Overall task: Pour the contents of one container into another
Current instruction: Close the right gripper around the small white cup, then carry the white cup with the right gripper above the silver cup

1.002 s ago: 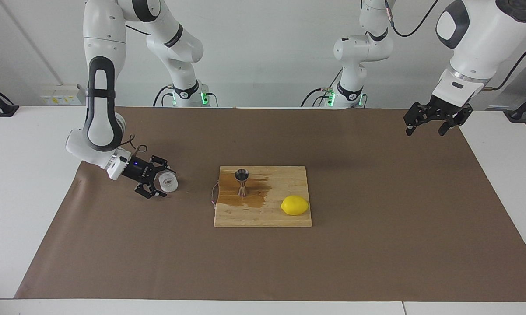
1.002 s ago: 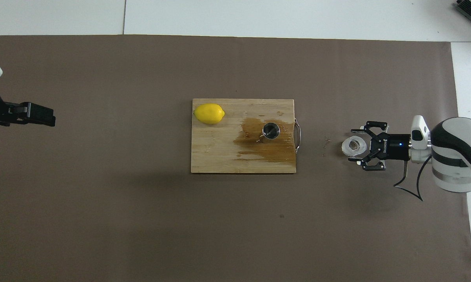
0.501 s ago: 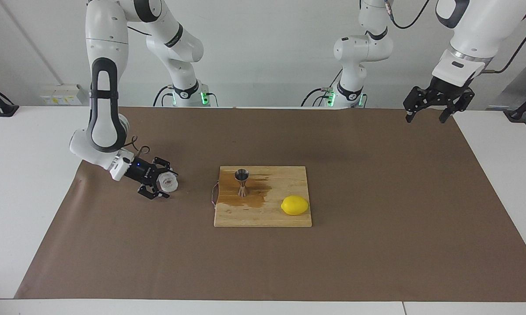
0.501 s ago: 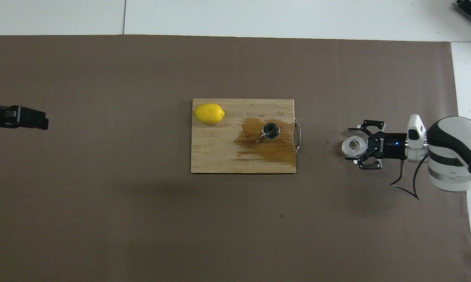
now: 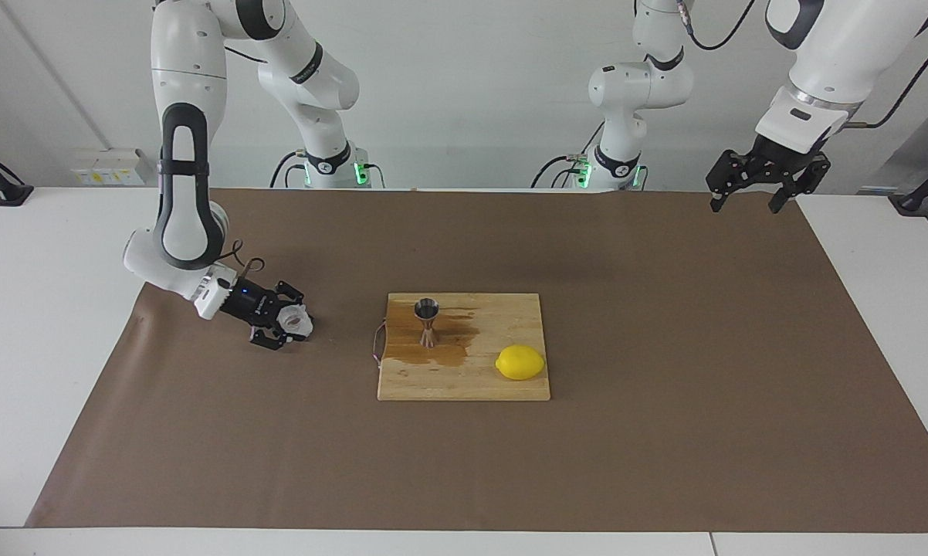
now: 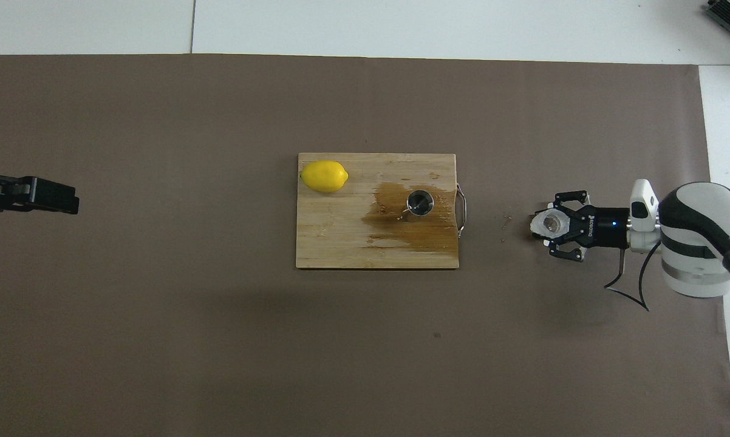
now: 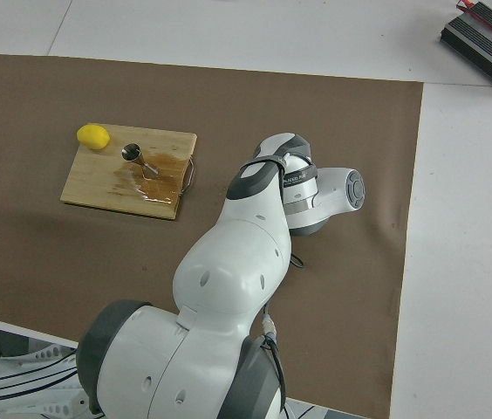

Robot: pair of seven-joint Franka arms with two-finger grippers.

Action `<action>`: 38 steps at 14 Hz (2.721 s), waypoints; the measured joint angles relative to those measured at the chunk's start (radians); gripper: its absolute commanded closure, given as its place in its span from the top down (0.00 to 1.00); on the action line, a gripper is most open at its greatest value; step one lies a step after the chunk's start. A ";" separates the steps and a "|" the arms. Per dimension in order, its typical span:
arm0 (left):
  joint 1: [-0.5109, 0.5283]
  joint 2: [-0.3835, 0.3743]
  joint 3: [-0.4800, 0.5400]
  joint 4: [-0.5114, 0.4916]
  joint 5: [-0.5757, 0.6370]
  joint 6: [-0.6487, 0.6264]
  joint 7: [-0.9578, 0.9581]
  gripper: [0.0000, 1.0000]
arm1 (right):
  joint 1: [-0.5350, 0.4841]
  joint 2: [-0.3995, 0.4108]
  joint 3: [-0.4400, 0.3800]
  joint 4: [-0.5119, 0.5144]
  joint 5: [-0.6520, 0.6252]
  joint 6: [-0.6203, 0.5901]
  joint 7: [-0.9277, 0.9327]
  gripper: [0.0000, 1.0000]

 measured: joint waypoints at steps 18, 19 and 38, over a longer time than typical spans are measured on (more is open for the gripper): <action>0.000 0.000 0.002 -0.002 0.000 -0.012 0.000 1.00 | 0.441 -0.197 0.013 0.110 -0.395 0.198 1.007 0.27; 0.000 0.000 0.002 -0.002 0.000 -0.012 0.000 1.00 | 0.453 -0.198 0.013 0.120 -0.439 0.198 1.051 0.27; 0.000 0.000 0.002 -0.002 0.000 -0.013 0.000 1.00 | 0.607 -0.198 0.013 0.158 -1.015 0.197 1.484 0.27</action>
